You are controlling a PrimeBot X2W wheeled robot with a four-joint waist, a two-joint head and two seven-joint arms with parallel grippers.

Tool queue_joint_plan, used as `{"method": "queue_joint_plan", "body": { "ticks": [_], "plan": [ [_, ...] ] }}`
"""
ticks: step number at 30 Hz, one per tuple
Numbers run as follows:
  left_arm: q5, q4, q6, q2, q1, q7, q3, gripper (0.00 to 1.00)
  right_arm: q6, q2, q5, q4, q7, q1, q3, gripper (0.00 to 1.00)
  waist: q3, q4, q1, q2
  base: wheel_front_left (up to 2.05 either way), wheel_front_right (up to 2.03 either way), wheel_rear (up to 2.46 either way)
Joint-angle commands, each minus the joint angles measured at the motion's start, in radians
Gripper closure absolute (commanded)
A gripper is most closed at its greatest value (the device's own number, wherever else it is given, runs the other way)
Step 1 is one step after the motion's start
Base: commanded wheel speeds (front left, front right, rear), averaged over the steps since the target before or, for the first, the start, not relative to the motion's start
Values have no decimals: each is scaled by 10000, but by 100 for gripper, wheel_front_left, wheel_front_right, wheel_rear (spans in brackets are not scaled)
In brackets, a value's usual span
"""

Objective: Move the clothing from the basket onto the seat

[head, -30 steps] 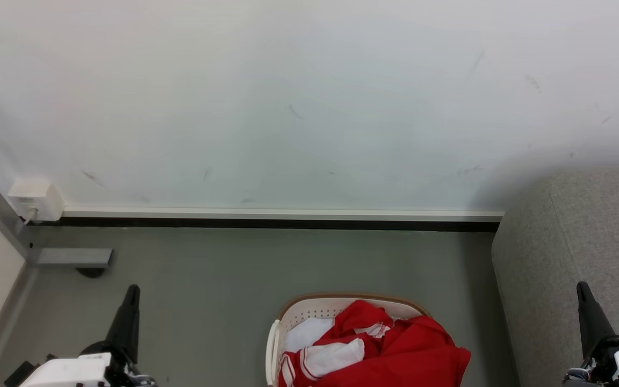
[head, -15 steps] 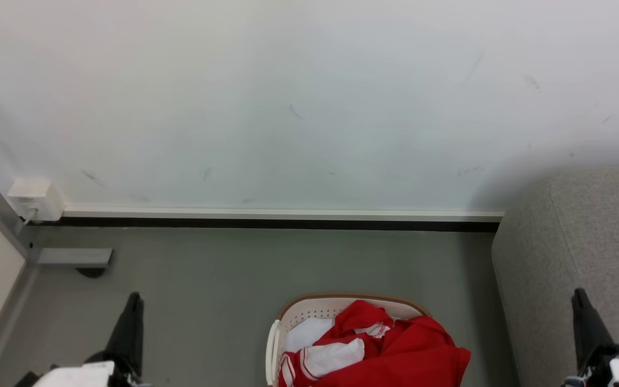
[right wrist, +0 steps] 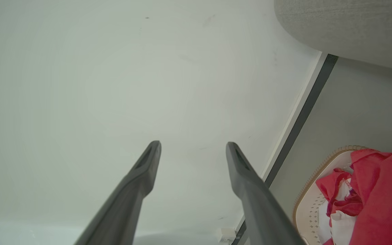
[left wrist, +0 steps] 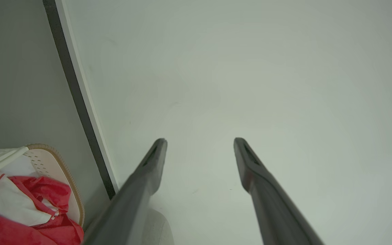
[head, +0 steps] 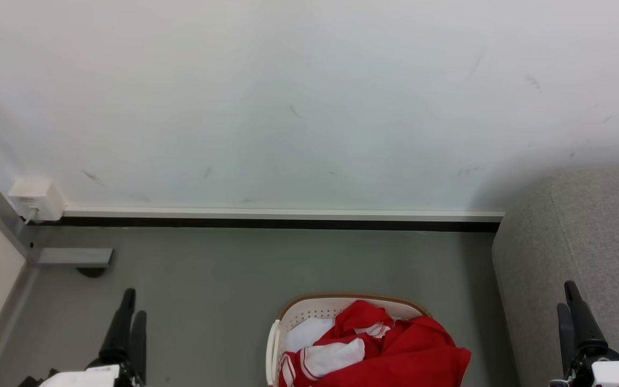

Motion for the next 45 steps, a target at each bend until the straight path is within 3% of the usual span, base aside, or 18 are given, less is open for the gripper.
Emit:
{"method": "queue_joint_plan", "body": {
  "ticks": [1,9,24,35,45],
  "plan": [
    [241,-275,-24,59,-186,-86,21,0,-2,-176,-175,-270,-111,-245,98,0,-5,-3,0,0,0,0,0],
    [1846,-460,-34,72,-100,-439,75,0,-4,-259,-1071,-591,-473,-260,357,0,-23,-49,0,0,0,0,0],
    [5293,-781,24,90,16,-1030,-203,0,-6,-503,-4007,-887,-1056,-106,828,0,-56,-81,0,0,0,0,0],
    [8045,-904,504,104,120,-1387,-512,0,-8,-603,-6252,-993,-1426,89,915,0,-123,-113,0,0,0,0,0],
    [9433,-920,702,138,227,-1673,-769,0,-9,-467,-7703,-894,-1710,182,921,0,-180,-131,0,0,0,0,0]
  ]
}}
